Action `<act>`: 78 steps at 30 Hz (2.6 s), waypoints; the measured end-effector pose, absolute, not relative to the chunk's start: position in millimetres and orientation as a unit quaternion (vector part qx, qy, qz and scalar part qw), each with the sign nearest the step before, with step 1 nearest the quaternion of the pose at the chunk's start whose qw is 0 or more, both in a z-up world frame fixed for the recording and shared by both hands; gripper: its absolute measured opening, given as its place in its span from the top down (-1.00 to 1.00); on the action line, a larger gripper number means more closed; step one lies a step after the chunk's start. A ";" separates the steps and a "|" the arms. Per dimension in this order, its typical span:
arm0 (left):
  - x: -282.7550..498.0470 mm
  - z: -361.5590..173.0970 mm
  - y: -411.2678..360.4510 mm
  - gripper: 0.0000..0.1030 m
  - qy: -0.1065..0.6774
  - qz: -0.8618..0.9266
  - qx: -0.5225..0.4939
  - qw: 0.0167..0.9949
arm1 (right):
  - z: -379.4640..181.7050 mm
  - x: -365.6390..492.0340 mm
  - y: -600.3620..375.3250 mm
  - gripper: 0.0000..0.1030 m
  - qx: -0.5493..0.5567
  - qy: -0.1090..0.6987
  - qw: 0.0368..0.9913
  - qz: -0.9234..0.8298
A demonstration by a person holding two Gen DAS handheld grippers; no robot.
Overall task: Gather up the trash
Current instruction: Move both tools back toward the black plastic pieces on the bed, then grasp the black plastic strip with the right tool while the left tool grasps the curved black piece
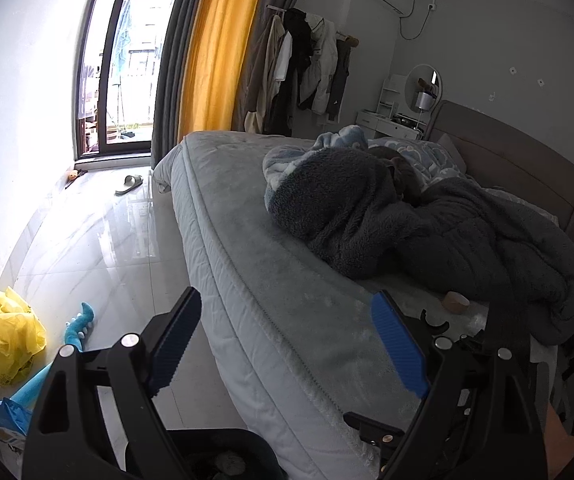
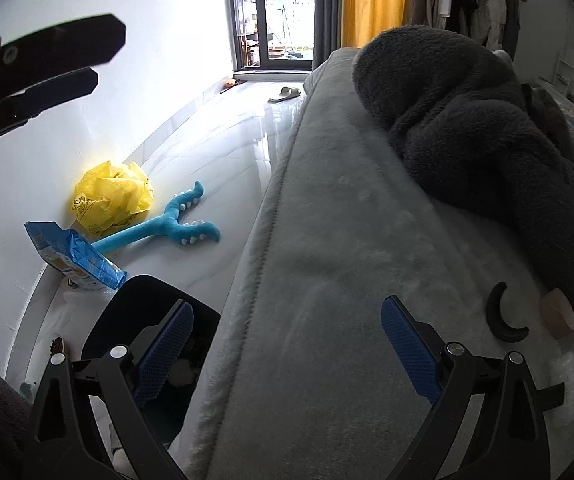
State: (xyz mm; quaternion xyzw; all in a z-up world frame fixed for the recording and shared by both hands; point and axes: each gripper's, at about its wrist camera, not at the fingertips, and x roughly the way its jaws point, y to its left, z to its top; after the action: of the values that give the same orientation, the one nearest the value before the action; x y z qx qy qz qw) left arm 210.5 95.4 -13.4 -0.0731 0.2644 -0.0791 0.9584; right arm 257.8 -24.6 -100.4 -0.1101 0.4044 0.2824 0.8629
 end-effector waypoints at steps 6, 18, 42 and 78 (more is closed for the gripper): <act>217.8 -21.1 81.7 -0.72 0.273 -0.088 -0.073 0.955 | -93.1 261.0 -53.1 -0.86 -0.105 0.393 0.876 0.259; 229.1 -28.0 48.5 -0.72 0.280 -0.110 -0.076 0.951 | -98.2 270.6 -112.2 -0.86 -0.090 0.398 0.889 0.209; 255.5 -44.8 -32.5 -0.72 0.297 -0.147 -0.075 0.940 | -114.8 272.5 -194.1 -0.19 -0.076 0.418 0.888 0.175; 310.7 -111.9 -124.5 -0.62 0.382 -0.217 -0.011 0.898 | -96.7 284.6 -279.6 0.82 0.123 0.399 0.867 0.272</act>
State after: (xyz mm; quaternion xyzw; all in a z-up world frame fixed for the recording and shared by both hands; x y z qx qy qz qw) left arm 310.7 -124.5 -111.9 -0.0107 0.3824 -0.2166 0.8982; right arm 284.6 -279.6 -96.7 0.1231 0.3989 0.2722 0.8670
